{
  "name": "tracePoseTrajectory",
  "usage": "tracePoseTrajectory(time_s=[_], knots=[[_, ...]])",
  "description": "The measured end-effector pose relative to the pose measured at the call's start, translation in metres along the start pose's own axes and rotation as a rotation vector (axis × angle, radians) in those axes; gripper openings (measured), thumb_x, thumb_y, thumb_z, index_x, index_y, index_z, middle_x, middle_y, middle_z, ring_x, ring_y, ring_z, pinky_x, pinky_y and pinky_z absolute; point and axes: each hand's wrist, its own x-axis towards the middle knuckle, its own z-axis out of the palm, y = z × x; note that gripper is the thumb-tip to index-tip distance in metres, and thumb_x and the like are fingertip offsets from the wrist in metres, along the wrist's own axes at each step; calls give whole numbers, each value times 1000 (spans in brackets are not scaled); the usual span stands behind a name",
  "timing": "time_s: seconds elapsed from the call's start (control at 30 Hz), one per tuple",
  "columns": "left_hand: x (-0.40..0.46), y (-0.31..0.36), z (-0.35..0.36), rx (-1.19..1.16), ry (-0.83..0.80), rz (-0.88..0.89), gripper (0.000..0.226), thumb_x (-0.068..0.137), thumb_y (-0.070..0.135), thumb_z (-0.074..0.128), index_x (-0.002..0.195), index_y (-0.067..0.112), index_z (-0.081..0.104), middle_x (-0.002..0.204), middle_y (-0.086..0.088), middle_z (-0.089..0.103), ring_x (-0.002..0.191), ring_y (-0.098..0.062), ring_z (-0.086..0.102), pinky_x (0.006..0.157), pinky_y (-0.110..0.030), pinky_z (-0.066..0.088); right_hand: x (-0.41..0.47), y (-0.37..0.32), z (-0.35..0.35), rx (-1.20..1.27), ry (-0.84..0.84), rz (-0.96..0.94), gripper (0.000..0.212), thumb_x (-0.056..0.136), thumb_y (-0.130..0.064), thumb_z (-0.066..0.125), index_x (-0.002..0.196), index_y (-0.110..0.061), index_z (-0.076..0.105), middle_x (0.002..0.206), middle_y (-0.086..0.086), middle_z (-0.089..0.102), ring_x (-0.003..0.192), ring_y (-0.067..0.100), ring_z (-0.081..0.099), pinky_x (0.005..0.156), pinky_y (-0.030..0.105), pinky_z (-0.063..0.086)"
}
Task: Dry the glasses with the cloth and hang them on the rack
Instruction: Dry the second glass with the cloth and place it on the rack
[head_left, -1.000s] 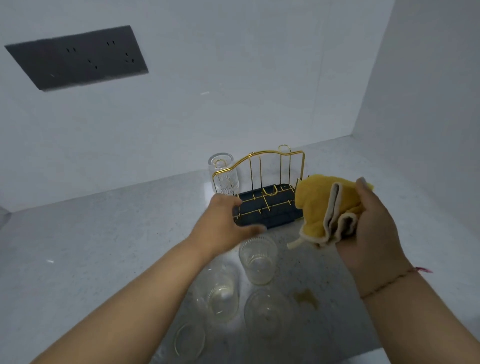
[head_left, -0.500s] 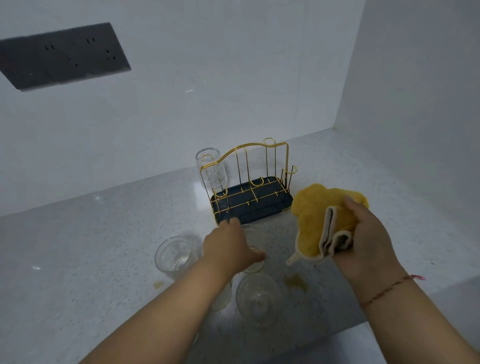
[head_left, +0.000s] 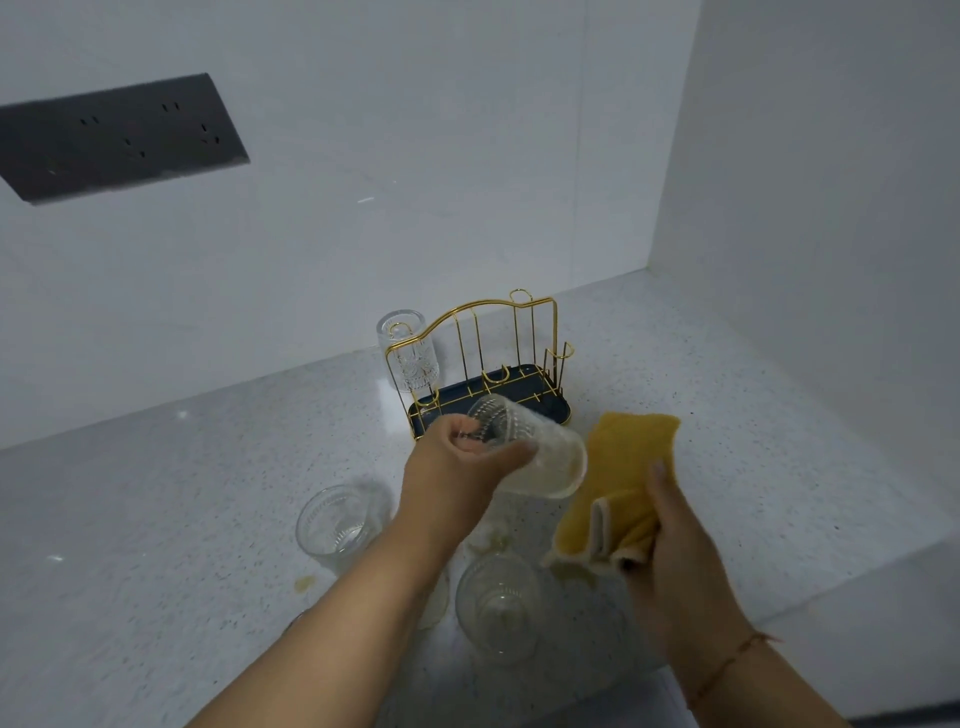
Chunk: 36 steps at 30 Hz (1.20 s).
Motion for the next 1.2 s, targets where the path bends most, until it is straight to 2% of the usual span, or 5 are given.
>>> tracePoseTrajectory(time_s=[0.53,0.83,1.0,1.1,1.2], knots=[[-22,45,-18,-672,-179,18,86,47,34,78,126,4,58,97,-10,71,79,-15,71,73,-29,58,-21,-37,-6,208,-179,-182,72,75,-63,56,132,-22,50,126,4,64,107,24,66,90,46,51],[-41,56,9,-918,-11,42,35,96,18,58,110,-13,50,92,-24,56,82,-37,57,69,-42,52,-35,-32,29,-1048,-238,-1209,51,94,-60,25,142,-43,27,141,-17,34,129,-1,32,104,29,33],[-59,71,7,-950,-47,59,36,88,32,60,105,0,58,93,-22,56,87,-34,55,70,-37,49,-33,-57,47,-728,-292,-979,36,97,-37,34,121,-23,56,113,-11,59,108,-17,50,88,1,37],[-62,82,0,-950,40,23,68,72,39,72,126,0,57,109,-23,70,97,-37,69,69,-36,58,-29,-74,50,-461,-397,-354,45,97,-45,33,95,-16,67,87,9,73,81,17,71,73,33,59],[-62,87,-8,-878,47,34,51,82,38,71,119,4,63,99,-14,75,85,-24,73,65,-28,59,-49,-56,55,-620,-387,-712,50,87,-63,32,125,-38,53,128,-4,61,115,9,58,102,37,45]])
